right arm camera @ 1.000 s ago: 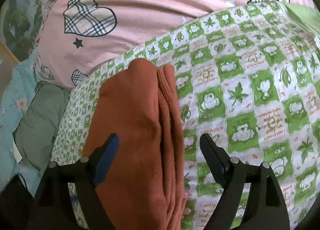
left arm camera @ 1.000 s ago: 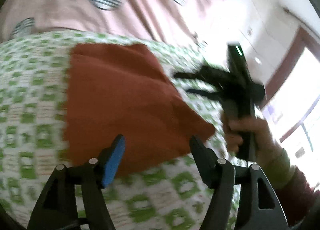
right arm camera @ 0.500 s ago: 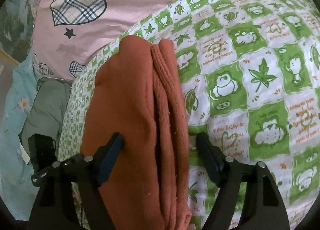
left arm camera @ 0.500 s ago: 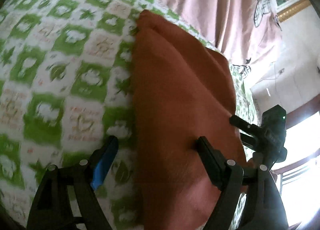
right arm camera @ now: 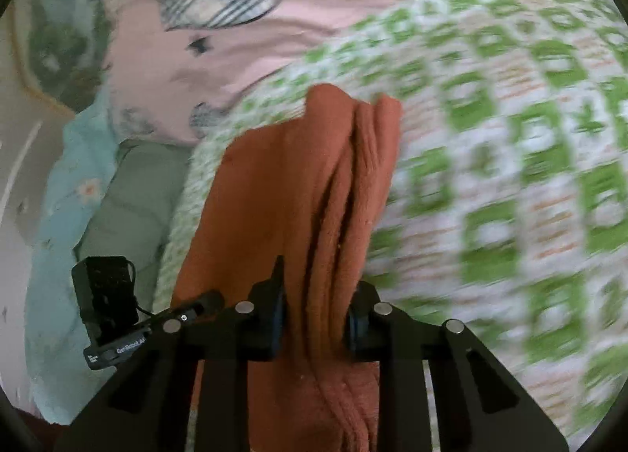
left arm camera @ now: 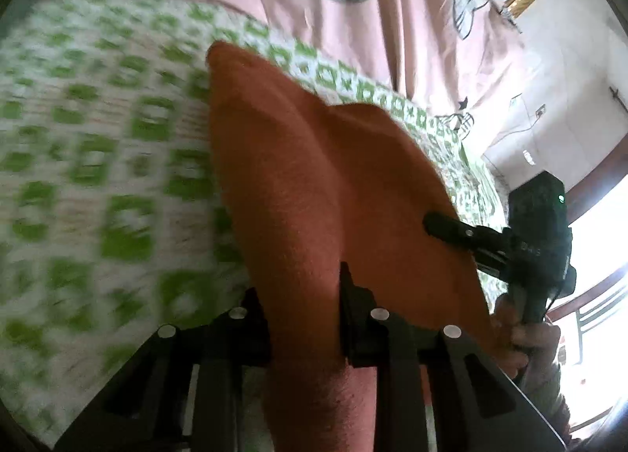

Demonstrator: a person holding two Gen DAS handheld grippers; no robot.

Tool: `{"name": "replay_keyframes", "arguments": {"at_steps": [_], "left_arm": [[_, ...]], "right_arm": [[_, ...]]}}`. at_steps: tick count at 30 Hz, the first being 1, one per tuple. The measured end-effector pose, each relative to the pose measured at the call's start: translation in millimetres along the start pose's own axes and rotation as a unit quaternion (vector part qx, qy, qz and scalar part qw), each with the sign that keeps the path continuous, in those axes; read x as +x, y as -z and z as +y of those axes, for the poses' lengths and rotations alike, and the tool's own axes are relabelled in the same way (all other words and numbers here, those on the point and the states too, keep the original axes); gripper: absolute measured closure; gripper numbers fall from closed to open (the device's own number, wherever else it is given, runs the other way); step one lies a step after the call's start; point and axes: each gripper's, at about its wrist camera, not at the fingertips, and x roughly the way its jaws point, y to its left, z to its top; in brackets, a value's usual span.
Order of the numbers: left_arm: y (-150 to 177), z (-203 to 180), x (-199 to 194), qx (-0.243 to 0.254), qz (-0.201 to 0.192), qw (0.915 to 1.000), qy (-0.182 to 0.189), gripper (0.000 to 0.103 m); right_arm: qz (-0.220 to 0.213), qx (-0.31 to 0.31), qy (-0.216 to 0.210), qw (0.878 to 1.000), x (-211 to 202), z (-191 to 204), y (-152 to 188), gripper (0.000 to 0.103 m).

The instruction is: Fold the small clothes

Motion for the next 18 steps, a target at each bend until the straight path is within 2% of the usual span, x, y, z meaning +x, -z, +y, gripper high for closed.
{"name": "replay_keyframes", "arguments": {"at_steps": [6,9,11,13,15,17,18], "left_arm": [[28,42,-95,-0.01,-0.03,0.9985,-0.045,0.078],[45,63,-123,-0.021,-0.035,0.9975,-0.059,0.078],[56,75,-125,-0.032,-0.028,0.997,-0.065,0.078],[69,92,-122,-0.052,-0.016,0.996,-0.071,0.077],[78,108,-114,-0.076,-0.005,0.995,-0.065,0.071],[80,118,-114,-0.097,-0.005,0.994,-0.05,0.068],[81,121,-116,-0.102,-0.005,0.9938,-0.044,0.064]], "right_arm": [[0.029,-0.025,-0.061,0.997,49,55,25,0.08],[0.049,-0.03,-0.068,0.996,73,70,39,0.08],[0.067,-0.034,-0.054,0.996,89,73,50,0.08],[0.073,-0.042,-0.02,0.996,98,71,55,0.08],[0.075,-0.037,-0.01,0.996,101,66,58,0.078],[0.077,-0.036,-0.004,0.996,99,64,59,0.071],[0.075,-0.044,0.011,0.996,96,66,58,0.071]]}}
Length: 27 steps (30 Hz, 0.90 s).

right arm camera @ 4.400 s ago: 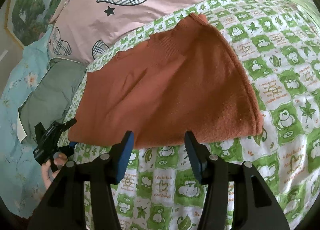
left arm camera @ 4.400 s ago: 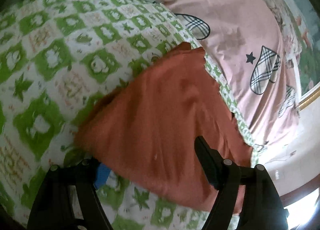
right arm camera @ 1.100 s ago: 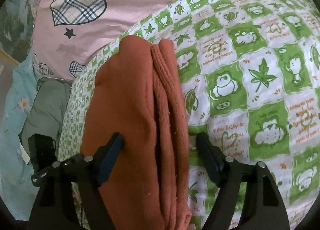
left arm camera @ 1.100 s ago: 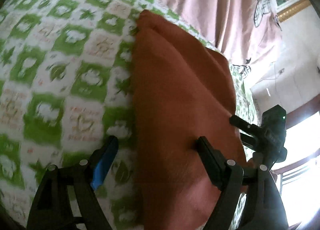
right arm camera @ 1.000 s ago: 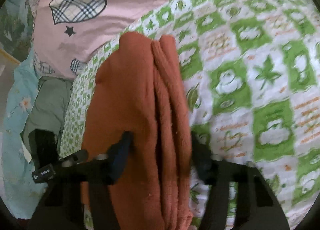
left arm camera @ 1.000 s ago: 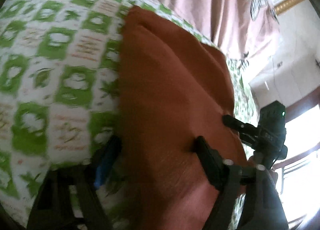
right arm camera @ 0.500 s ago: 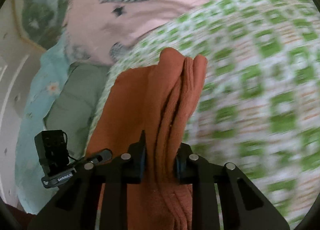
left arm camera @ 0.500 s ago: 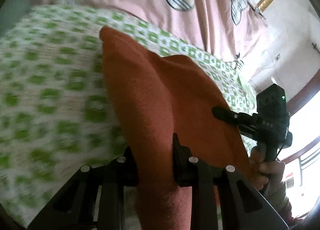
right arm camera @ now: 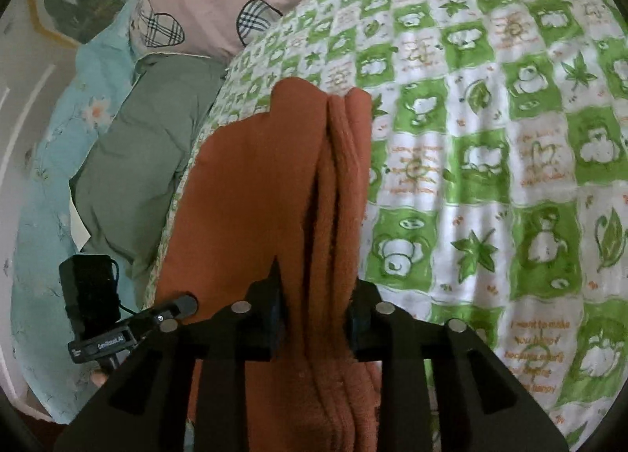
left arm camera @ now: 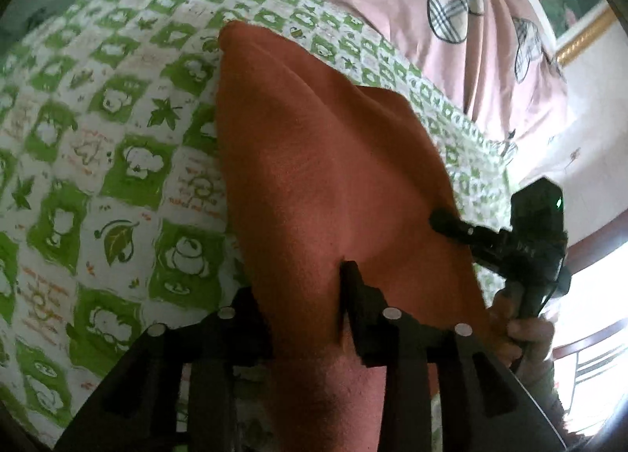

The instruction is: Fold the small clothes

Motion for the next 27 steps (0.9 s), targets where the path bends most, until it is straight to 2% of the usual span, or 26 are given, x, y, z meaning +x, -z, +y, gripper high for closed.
{"name": "replay_keyframes", "arguments": {"at_steps": [2,4,5,7,15,17,18,20,22,23,26,27], "left_arm": [[-2,9,-6,-0.013,-0.007,0.9997,0.019,0.058],[-6,16,-11,-0.022,-0.021,0.9993,0.02,0.053],[-10,21,-14,-0.03,-0.029,0.999,0.017,0.051],[-21,33,-16,-0.05,-0.039,0.9977,0.023,0.05],[-89,59,22,-0.091,-0.048,0.9944,0.024,0.047],[-113,65,39,-0.09,-0.051,0.9946,0.005,0.052],[-125,67,47,-0.088,-0.055,0.9946,-0.009,0.064],[-149,70,55,-0.08,-0.06,0.9945,-0.029,0.076],[-167,69,54,-0.078,-0.068,0.9941,-0.034,0.076],[-173,65,49,-0.072,-0.076,0.9938,-0.038,0.074],[-166,54,27,-0.053,-0.101,0.9922,-0.05,0.048],[-159,52,20,-0.05,-0.109,0.9913,-0.055,0.047]], "right_arm": [[-0.012,-0.014,0.023,1.0,-10,6,-4,0.069],[-0.032,-0.022,0.039,0.998,-22,10,-9,0.062],[-0.046,-0.025,0.042,0.998,-29,12,-14,0.058],[-0.059,-0.025,0.032,0.997,-33,14,-24,0.058],[-0.031,-0.039,0.029,0.998,7,31,-49,0.059],[-0.028,-0.033,0.02,0.999,13,30,-49,0.059],[-0.029,-0.031,0.018,0.999,13,30,-49,0.059],[-0.03,-0.029,0.015,0.999,11,30,-48,0.059],[-0.031,-0.027,0.01,0.999,7,28,-48,0.059],[-0.03,-0.032,0.011,0.999,6,28,-48,0.059],[-0.03,-0.031,0.01,0.999,5,27,-48,0.059],[-0.03,-0.029,0.01,0.999,6,27,-48,0.059]]}}
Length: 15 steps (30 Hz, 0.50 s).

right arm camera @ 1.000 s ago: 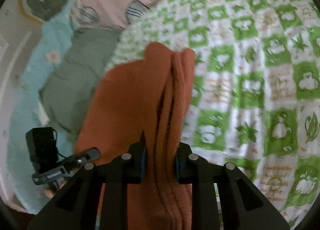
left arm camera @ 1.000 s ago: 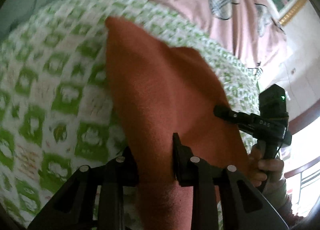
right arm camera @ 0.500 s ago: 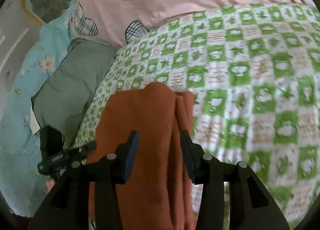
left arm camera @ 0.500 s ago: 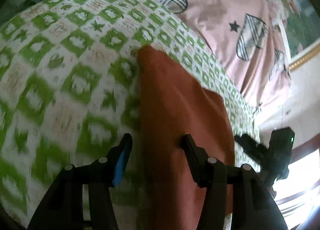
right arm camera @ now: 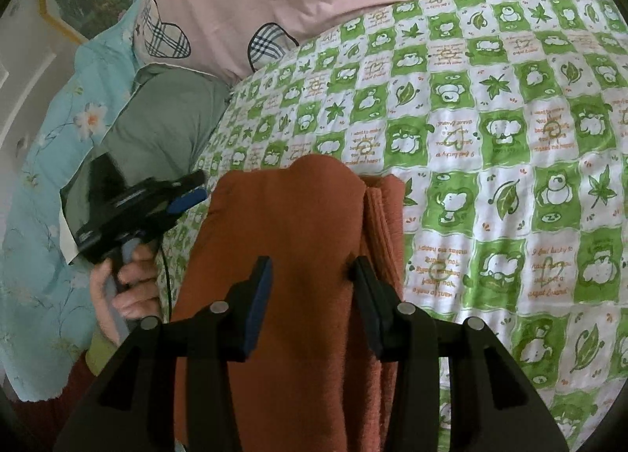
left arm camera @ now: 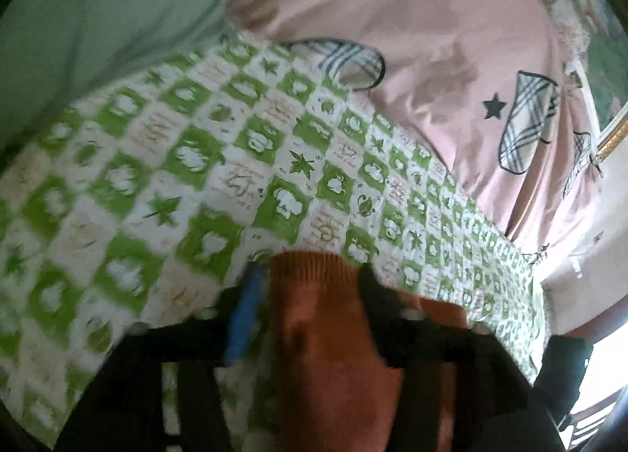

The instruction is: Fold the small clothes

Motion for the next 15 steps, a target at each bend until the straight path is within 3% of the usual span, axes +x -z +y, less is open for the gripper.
{"name": "replay_keyframes", "arguments": {"at_steps": [3,4,7,8,9,12,15], "left_arm": [[36,0,-29,0.02,-0.014,0.9996,0.012,0.047],[46,-2,-37,0.022,-0.015,0.9994,0.021,0.047],[84,-13,-57,0.045,0.004,0.9971,0.062,0.047],[96,-18,-60,0.054,0.013,0.9959,0.071,0.05],[105,-25,-64,0.068,0.024,0.994,0.081,0.056],[123,-45,-79,0.1,0.031,0.9885,0.109,0.057],[139,-62,-78,0.144,0.044,0.9844,0.09,0.058]], "right_arm": [[0.001,0.002,0.005,1.0,6,0,1,0.061],[0.001,0.005,0.008,1.0,8,-1,2,0.066],[-0.001,0.023,0.005,1.0,11,-5,2,0.093],[-0.009,0.026,0.001,1.0,6,-4,2,0.096],[-0.024,0.024,-0.004,0.999,-4,-1,2,0.096],[-0.078,0.007,-0.018,0.997,-41,13,3,0.097],[-0.062,0.012,0.027,0.998,-38,2,7,0.097]]}}
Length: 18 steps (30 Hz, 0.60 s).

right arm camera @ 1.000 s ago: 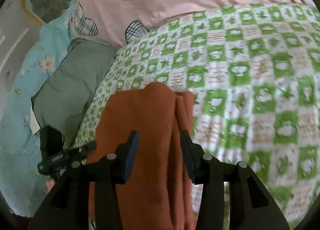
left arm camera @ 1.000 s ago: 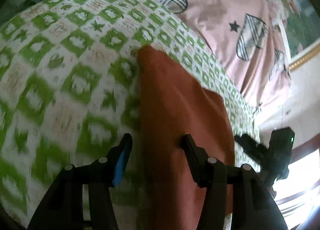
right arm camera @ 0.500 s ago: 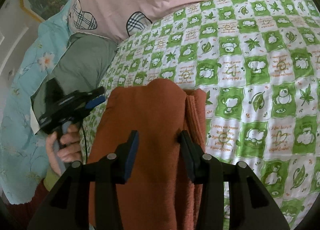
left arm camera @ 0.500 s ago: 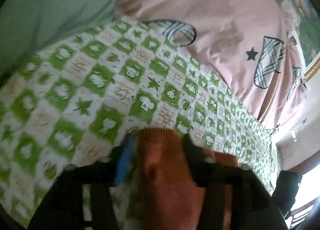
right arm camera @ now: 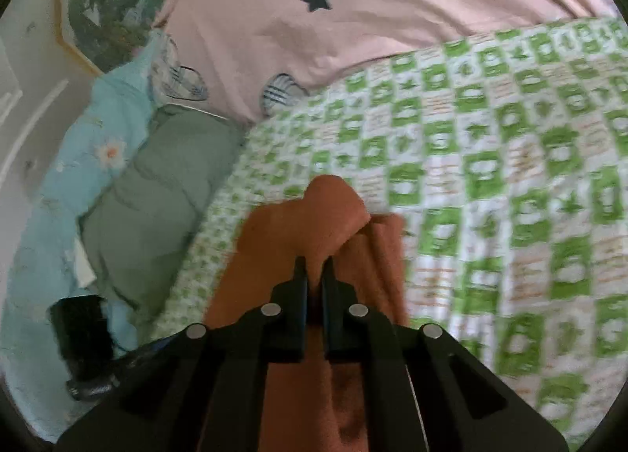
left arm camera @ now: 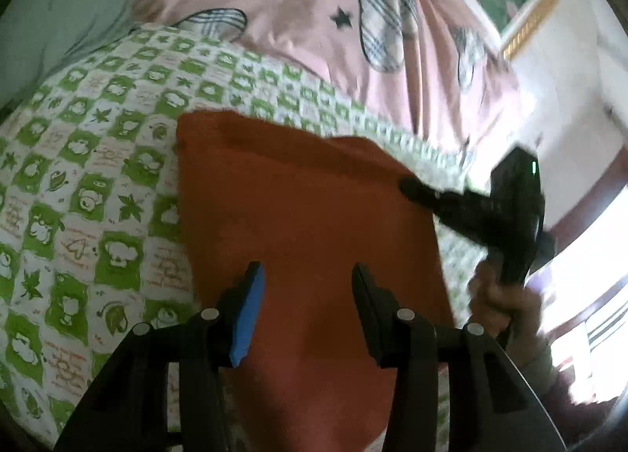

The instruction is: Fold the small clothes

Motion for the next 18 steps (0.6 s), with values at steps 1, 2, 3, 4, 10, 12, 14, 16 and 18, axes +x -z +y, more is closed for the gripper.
{"name": "replay_keyframes", "arguments": {"at_steps": [1,2,3,4,10,12,14,16,18], "left_arm": [[4,-2,7,0.007,0.01,0.9998,-0.013,0.059],[8,-1,16,0.006,0.023,0.9993,-0.029,0.061],[10,1,23,0.002,0.031,0.9986,-0.041,0.062],[14,4,28,-0.006,0.036,0.9981,-0.05,0.063],[20,6,31,-0.022,0.03,0.9974,-0.061,0.063],[19,9,22,-0.036,0.027,0.9981,-0.042,0.062],[21,10,20,-0.043,0.025,0.9984,-0.029,0.062],[24,12,24,-0.048,0.024,0.998,-0.032,0.063],[29,11,24,-0.055,0.012,0.9979,-0.032,0.063]], "right_arm": [[0.013,0.011,0.01,1.0,10,-9,3,0.097],[0.026,0.02,0.018,0.999,20,-18,6,0.097],[0.039,0.024,0.024,0.999,32,-26,11,0.097],[0.041,0.027,0.023,0.999,36,-28,14,0.096],[0.006,0.017,0.052,0.998,14,-14,12,0.09],[-0.017,-0.002,0.058,0.998,-2,2,11,0.09],[-0.024,-0.021,0.046,0.998,-9,17,9,0.09],[-0.011,-0.031,0.015,0.999,-4,32,9,0.09],[0.013,-0.027,-0.019,0.999,6,39,13,0.09]]}}
